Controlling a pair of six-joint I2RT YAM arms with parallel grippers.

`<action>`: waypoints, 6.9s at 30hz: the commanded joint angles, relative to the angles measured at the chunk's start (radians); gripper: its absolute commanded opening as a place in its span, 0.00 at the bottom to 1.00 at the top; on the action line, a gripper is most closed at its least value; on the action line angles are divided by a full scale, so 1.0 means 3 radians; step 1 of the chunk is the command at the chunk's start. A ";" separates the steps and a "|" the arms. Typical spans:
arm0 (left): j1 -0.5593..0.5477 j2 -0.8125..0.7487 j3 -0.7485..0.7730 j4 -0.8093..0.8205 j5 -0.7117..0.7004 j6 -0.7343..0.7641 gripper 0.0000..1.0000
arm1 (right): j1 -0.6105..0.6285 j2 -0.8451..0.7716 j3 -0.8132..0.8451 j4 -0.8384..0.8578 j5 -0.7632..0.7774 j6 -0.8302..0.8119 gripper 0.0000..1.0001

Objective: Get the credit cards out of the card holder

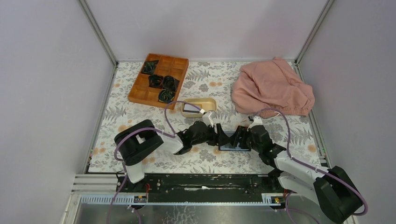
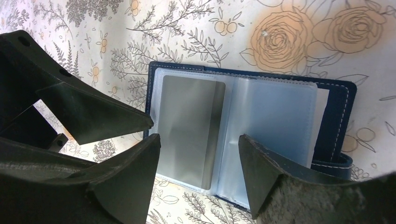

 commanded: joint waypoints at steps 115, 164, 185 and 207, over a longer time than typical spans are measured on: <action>0.0093 -0.0260 -0.0220 -0.0083 -0.0337 0.0225 0.81 | -0.0221 -0.0553 0.0203 -0.1037 0.0397 -0.0095 0.02; 0.0077 -0.0136 -0.0169 0.0181 -0.0063 0.0067 0.80 | -0.0221 -0.0528 0.0192 -0.1010 0.0361 -0.0108 0.04; 0.0073 -0.0336 -0.0255 0.0150 -0.0101 0.0091 0.80 | -0.0222 -0.0513 0.0183 -0.0994 0.0364 -0.0103 0.04; 0.0065 -0.0030 -0.0127 0.0268 0.0002 0.0031 0.80 | -0.0223 -0.0519 0.0182 -0.1007 0.0356 -0.0105 0.05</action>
